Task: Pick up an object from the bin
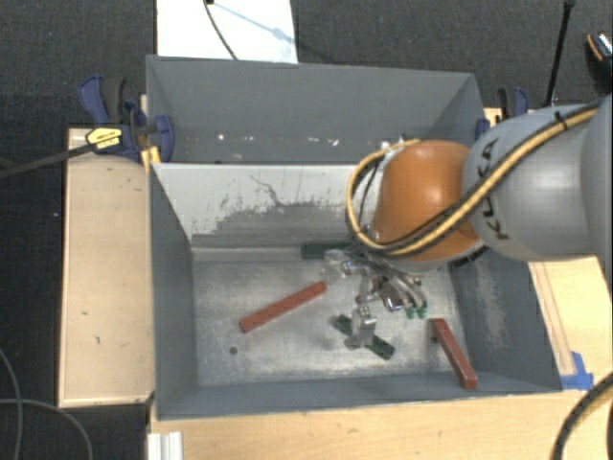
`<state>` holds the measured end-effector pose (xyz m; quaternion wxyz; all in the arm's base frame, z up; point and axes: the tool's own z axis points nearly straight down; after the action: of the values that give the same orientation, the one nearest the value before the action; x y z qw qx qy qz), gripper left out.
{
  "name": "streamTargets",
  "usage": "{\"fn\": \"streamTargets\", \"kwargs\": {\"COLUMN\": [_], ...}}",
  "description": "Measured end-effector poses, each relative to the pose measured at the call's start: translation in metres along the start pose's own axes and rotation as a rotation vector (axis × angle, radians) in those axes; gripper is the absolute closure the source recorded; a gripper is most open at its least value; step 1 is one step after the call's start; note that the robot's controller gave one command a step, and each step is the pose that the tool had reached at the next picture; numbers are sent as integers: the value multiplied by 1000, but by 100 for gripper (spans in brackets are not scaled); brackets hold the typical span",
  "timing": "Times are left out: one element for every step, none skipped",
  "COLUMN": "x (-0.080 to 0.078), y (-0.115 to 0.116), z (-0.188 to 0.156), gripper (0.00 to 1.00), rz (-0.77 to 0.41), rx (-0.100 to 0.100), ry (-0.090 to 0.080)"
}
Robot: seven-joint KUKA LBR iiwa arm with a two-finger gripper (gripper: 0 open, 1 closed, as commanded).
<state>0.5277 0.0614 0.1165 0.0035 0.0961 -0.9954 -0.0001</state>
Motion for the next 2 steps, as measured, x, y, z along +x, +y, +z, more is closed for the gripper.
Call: {"fn": "streamTargets", "kwargs": {"x": [48,45], "y": [-54,-52], "z": [49,47], "gripper": [0,100], "rz": [87,85], "rx": [1,0], "ry": [-4,-9]}}
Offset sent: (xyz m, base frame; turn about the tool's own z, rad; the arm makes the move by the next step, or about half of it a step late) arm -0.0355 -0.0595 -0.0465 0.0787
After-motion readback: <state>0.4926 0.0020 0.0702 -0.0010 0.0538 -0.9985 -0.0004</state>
